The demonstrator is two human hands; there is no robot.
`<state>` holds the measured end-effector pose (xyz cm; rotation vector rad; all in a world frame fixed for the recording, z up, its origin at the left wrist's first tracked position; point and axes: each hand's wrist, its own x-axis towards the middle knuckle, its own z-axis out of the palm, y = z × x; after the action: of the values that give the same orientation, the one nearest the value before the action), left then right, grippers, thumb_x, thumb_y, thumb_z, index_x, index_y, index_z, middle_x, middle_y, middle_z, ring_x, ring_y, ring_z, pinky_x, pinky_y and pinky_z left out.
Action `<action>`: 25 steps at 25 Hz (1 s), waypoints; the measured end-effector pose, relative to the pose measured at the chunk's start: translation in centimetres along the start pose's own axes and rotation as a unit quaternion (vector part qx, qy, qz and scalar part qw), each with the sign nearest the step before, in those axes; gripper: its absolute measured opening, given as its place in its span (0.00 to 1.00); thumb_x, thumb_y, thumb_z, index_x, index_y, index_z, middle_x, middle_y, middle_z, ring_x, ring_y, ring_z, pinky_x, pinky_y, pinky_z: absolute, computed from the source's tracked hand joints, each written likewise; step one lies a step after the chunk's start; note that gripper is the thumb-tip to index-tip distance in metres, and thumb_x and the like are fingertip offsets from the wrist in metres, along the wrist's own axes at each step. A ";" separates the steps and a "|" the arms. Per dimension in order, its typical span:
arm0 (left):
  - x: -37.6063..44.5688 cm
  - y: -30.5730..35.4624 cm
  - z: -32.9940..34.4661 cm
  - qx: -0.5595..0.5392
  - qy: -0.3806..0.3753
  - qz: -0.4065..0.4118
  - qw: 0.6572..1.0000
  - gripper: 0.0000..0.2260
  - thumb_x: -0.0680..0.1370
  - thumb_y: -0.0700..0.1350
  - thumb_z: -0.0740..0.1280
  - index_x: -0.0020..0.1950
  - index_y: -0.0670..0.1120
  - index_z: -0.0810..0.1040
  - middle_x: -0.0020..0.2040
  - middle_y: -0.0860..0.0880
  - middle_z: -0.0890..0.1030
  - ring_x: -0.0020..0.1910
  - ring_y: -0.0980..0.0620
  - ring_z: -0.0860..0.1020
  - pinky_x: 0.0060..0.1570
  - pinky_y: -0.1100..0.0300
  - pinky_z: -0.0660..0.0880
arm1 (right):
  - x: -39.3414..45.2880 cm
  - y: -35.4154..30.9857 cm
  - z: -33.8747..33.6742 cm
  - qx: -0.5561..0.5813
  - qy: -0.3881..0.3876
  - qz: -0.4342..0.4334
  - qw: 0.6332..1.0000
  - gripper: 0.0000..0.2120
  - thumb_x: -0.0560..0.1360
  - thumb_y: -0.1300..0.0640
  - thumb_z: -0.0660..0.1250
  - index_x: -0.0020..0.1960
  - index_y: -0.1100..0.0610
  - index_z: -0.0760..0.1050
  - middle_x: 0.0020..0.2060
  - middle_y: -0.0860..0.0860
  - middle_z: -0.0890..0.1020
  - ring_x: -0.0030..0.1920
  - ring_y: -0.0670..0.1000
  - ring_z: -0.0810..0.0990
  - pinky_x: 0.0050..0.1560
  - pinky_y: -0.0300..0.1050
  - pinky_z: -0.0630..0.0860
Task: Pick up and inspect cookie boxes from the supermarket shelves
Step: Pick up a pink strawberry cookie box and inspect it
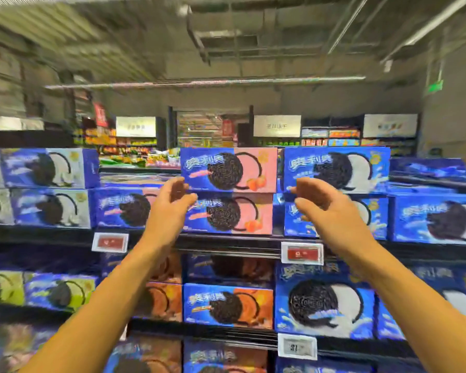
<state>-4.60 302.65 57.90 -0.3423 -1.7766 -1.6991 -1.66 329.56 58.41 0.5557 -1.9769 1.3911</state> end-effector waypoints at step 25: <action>10.9 -0.6 -1.1 0.005 -0.051 0.094 0.994 0.09 0.79 0.44 0.69 0.58 0.53 0.78 0.52 0.52 0.83 0.46 0.58 0.83 0.43 0.61 0.80 | 7.7 -0.8 7.3 -0.080 0.141 -0.031 0.986 0.32 0.78 0.62 0.67 0.78 0.49 0.61 0.66 0.53 0.71 0.58 0.37 0.73 0.62 0.30 0.65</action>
<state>-12.94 298.83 63.96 -0.5813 -1.7645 -1.5634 -8.43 322.65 62.81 0.3234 -1.8070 1.1882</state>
